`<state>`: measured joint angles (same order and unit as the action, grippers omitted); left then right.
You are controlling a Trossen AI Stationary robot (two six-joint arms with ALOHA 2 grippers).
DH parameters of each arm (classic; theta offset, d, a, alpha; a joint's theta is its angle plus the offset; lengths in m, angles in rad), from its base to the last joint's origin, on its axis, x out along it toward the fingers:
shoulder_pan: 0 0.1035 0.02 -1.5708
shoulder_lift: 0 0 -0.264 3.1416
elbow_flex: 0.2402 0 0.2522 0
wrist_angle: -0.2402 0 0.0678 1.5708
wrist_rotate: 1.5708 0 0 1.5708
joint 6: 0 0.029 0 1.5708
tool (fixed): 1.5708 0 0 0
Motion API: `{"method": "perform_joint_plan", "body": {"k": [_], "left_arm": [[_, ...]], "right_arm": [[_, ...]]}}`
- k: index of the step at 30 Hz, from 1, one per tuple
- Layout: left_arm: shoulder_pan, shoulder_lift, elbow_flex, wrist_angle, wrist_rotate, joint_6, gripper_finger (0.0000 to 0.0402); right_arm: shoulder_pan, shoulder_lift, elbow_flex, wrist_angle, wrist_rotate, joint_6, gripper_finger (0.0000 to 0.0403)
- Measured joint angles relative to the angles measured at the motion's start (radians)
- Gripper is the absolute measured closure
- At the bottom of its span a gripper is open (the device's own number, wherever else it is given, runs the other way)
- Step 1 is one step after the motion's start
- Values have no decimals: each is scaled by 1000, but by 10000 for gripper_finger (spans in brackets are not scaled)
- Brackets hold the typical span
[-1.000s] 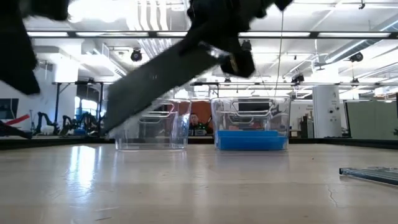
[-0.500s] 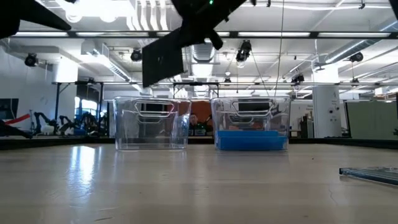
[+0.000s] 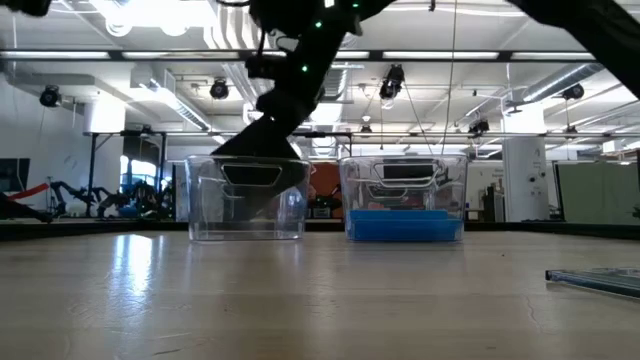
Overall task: Pick & place jewel cases by type
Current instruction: Put the middle black CD case into the left transparent bin, then put the left black CD case into the left transparent bin
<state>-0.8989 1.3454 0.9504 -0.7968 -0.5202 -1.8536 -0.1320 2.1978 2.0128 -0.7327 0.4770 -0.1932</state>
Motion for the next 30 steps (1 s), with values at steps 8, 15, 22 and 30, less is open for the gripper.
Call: {"method": "perform_joint_plan", "body": {"k": [8,15,22,30], "left_arm": [[-9,1,-2,-111,331,-87,255],[-27,1,-2,-113,409,-111,255],[-35,1,-7,-193,439,-111,255],[-35,26,-67,-202,481,-58,255]], "right_arm": [[14,125,250,-191,-36,-69,305],[55,129,318,-238,-226,-6,252],[69,100,324,-328,-638,120,228],[128,101,268,-391,-680,185,235]]}}
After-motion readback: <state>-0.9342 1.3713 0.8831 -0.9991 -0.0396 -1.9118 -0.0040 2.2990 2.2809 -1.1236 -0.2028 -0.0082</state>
